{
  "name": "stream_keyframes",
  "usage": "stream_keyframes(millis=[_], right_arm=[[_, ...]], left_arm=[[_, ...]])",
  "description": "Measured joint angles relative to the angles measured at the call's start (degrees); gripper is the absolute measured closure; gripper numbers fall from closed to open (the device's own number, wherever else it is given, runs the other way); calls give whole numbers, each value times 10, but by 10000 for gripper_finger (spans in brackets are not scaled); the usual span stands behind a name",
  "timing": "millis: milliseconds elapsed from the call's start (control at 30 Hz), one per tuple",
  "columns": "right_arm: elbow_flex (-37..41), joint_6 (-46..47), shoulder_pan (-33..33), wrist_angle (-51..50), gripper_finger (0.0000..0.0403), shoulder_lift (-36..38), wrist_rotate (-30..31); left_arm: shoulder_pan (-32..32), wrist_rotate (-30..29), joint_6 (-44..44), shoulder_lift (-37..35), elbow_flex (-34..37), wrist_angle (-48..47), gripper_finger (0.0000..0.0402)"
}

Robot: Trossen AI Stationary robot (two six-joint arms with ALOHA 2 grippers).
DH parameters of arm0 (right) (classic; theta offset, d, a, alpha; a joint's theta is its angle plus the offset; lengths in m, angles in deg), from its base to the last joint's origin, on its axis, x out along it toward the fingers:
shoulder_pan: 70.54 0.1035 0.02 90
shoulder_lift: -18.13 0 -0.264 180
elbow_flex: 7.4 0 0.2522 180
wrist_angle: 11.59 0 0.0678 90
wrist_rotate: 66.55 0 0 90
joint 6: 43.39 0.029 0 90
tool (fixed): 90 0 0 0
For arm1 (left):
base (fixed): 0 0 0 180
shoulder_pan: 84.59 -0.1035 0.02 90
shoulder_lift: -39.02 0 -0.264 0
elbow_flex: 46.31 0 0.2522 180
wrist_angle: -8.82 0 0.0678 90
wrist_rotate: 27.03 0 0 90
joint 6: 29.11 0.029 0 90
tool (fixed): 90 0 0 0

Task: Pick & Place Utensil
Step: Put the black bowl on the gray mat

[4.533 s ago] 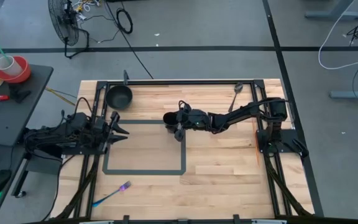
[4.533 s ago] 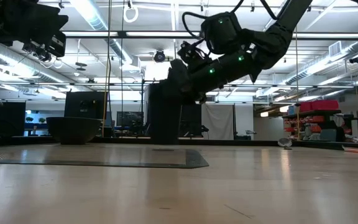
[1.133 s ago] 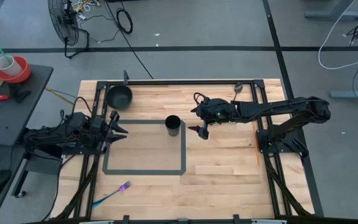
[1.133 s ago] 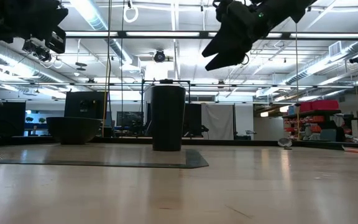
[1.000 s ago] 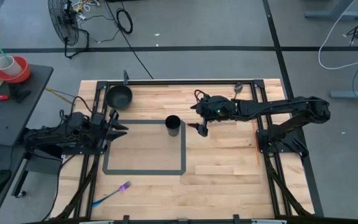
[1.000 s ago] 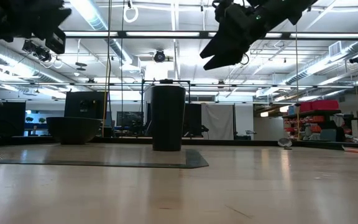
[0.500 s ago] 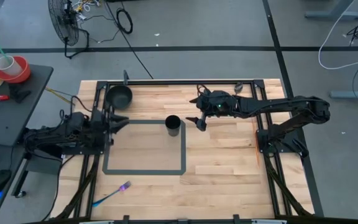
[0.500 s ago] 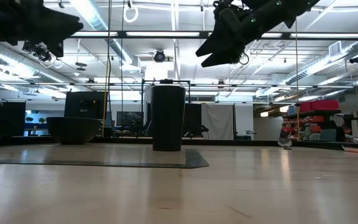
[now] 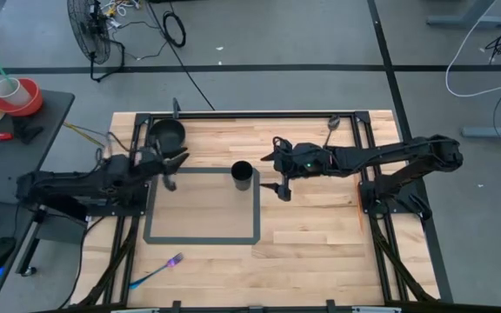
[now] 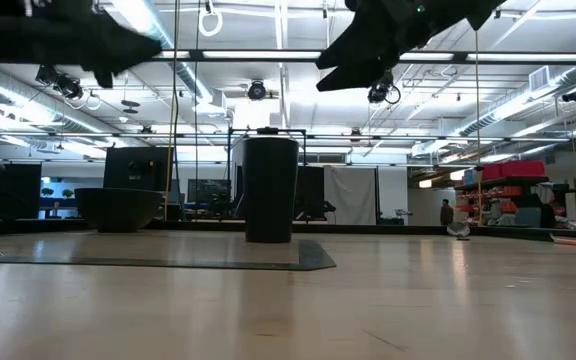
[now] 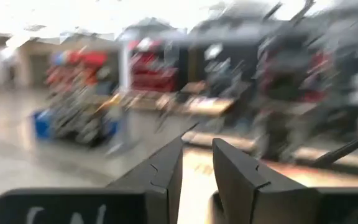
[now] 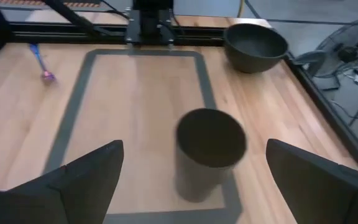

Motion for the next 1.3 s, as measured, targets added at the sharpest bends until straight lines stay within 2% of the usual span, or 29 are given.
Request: stream_keyframes(millis=[167,233,367,500,633,900,1300], right_arm=[[0,27,21,0,5,0,0],[0,31,27,0,5,0,0],[0,37,39,-8,5,0,0],[0,41,46,-9,5,0,0],[0,37,47,-8,5,0,0],[0,47,47,-8,5,0,1],[0,47,47,-9,5,0,0]], left_arm=[[-14,-68,-25,100,-53,-8,257],[-26,-98,-42,128,-92,-41,236],[-57,-123,-94,162,-182,-206,203],[-93,-93,-160,188,-258,-382,188],[-120,-82,-183,207,-297,-479,189],[-179,-61,-247,264,-296,-553,195],[-277,-67,-249,408,-296,-549,195]])
